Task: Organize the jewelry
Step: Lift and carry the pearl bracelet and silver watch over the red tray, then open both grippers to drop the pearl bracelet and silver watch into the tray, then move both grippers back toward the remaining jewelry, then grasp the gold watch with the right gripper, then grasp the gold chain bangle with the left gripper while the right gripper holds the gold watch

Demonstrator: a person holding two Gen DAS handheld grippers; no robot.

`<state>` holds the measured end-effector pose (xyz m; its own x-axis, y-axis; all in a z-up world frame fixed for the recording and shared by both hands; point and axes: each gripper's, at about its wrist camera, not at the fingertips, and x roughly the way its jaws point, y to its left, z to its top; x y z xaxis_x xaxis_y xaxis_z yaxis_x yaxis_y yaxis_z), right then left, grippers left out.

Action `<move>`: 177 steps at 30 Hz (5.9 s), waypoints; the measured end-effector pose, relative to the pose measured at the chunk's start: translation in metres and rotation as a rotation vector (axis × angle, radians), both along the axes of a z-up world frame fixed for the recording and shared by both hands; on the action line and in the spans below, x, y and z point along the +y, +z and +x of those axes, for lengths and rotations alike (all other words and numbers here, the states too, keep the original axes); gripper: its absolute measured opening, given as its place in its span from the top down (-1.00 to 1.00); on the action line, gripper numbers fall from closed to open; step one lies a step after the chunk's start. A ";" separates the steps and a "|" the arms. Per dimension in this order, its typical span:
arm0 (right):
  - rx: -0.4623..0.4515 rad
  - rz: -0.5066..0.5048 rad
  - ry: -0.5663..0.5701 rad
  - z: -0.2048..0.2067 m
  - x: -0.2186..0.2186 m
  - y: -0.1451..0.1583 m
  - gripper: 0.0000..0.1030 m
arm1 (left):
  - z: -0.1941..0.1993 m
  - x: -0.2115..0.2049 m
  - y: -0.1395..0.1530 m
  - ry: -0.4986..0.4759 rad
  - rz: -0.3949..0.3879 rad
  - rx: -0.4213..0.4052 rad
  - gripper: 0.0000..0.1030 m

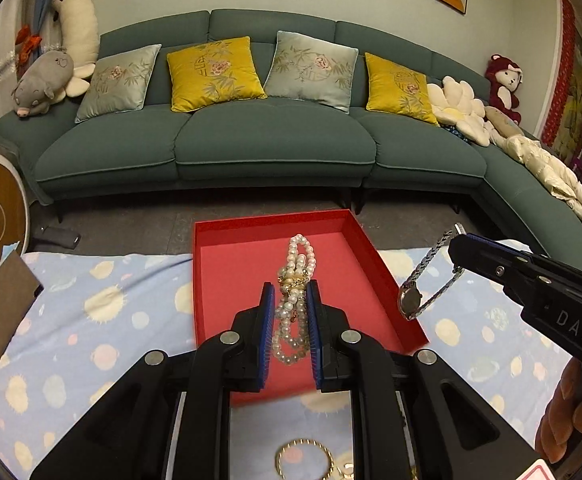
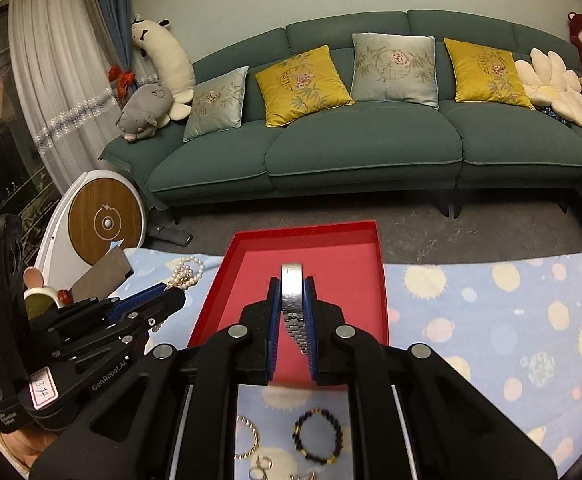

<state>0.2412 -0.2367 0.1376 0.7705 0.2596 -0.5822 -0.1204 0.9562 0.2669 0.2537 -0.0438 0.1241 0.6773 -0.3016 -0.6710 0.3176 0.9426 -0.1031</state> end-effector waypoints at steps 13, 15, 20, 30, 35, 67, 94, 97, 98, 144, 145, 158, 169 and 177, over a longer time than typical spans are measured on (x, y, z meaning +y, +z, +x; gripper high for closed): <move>0.064 -0.071 -0.049 0.135 0.004 -0.054 0.79 | 0.126 -0.004 -0.073 0.080 0.053 0.119 0.75; 0.084 -0.085 -0.056 0.147 0.004 -0.065 0.79 | 0.136 -0.003 -0.083 0.080 0.052 0.130 0.74; 0.139 -0.118 -0.069 0.171 0.000 -0.094 0.78 | 0.150 -0.004 -0.101 0.097 0.062 0.163 0.73; 0.061 -0.036 -0.075 0.123 -0.022 -0.077 0.34 | 0.119 0.018 -0.079 0.155 0.007 0.072 -0.13; -0.005 -0.058 -0.052 0.031 -0.031 -0.036 0.15 | 0.049 0.045 -0.042 0.116 -0.038 0.024 -0.13; 0.277 -0.013 -0.113 -0.178 0.016 -0.151 0.05 | -0.161 0.091 -0.112 0.239 -0.029 0.231 -0.13; 0.257 -0.058 -0.136 -0.151 0.015 -0.169 0.49 | -0.156 0.088 -0.120 0.231 -0.020 0.263 -0.13; 0.258 -0.065 -0.130 -0.154 0.015 -0.169 0.49 | -0.156 0.087 -0.120 0.229 -0.022 0.265 -0.13; 0.259 -0.063 -0.128 -0.155 0.014 -0.168 0.49 | -0.156 0.087 -0.120 0.229 -0.023 0.265 -0.13; 0.223 0.004 -0.111 -0.176 -0.005 -0.143 0.49 | -0.124 0.010 -0.136 0.051 0.061 0.175 -0.31; 0.225 0.006 -0.112 -0.175 -0.006 -0.144 0.49 | -0.120 0.009 -0.137 0.054 0.058 0.178 -0.31; 0.226 0.024 -0.126 -0.175 -0.014 -0.144 0.49 | -0.103 -0.008 -0.151 0.107 0.103 0.176 -0.10; 0.209 0.032 -0.129 -0.178 -0.018 -0.136 0.49 | -0.110 -0.009 -0.138 0.076 0.085 0.166 -0.04; 0.153 0.037 -0.131 -0.178 -0.019 -0.113 0.49 | -0.128 0.001 -0.094 0.052 0.019 0.118 -0.04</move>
<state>0.0634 -0.2552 0.0243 0.7022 0.1860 -0.6873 0.0494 0.9502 0.3077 0.1252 -0.0430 0.0299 0.6078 -0.2546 -0.7522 0.2548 0.9597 -0.1189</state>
